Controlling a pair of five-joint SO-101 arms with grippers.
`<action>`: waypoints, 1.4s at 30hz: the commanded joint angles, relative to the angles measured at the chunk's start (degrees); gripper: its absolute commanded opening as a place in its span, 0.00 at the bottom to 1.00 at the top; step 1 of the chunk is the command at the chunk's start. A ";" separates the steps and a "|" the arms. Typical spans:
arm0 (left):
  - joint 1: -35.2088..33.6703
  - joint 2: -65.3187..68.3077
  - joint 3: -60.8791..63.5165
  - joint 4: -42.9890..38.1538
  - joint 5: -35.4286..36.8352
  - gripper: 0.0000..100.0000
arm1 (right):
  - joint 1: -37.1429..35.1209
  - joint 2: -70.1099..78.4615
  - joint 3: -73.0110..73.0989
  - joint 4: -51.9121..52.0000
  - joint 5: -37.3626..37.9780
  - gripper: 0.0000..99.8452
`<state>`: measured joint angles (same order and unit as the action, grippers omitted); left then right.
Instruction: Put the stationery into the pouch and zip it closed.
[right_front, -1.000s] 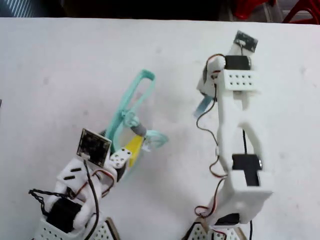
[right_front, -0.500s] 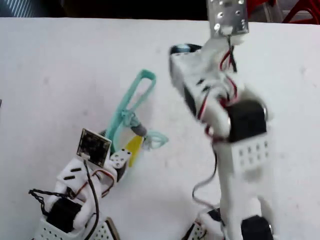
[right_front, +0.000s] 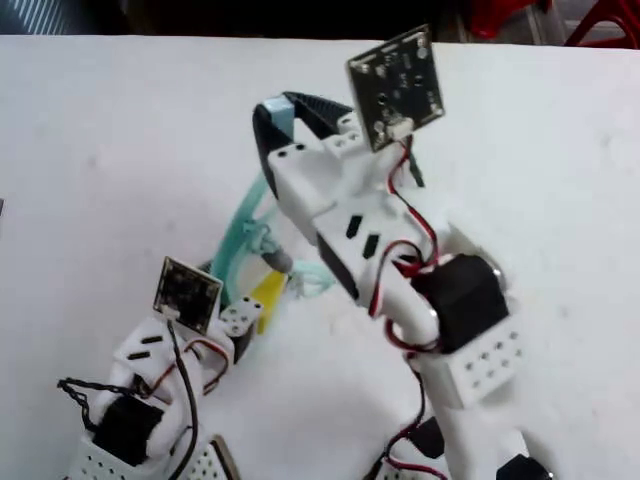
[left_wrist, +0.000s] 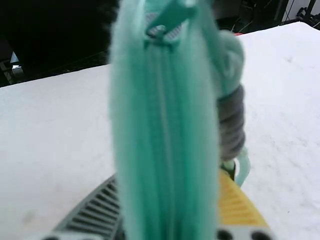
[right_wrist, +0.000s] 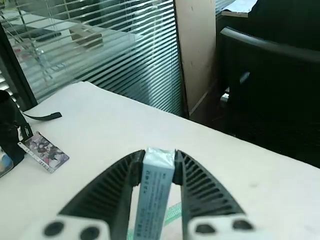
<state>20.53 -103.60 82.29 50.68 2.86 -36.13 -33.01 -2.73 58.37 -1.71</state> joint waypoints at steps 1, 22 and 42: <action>0.22 -0.84 -1.49 -0.09 0.62 0.18 | 0.57 -1.45 4.57 -4.79 0.09 0.02; 0.31 -0.84 -1.49 -0.44 0.62 0.18 | 0.22 -13.05 24.00 -10.77 -5.01 0.02; 0.22 -0.84 -1.49 -0.44 0.53 0.18 | 0.04 -4.35 22.51 -8.84 -14.59 0.18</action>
<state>20.53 -103.78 82.29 50.68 2.86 -35.08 -38.20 20.75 48.62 -16.22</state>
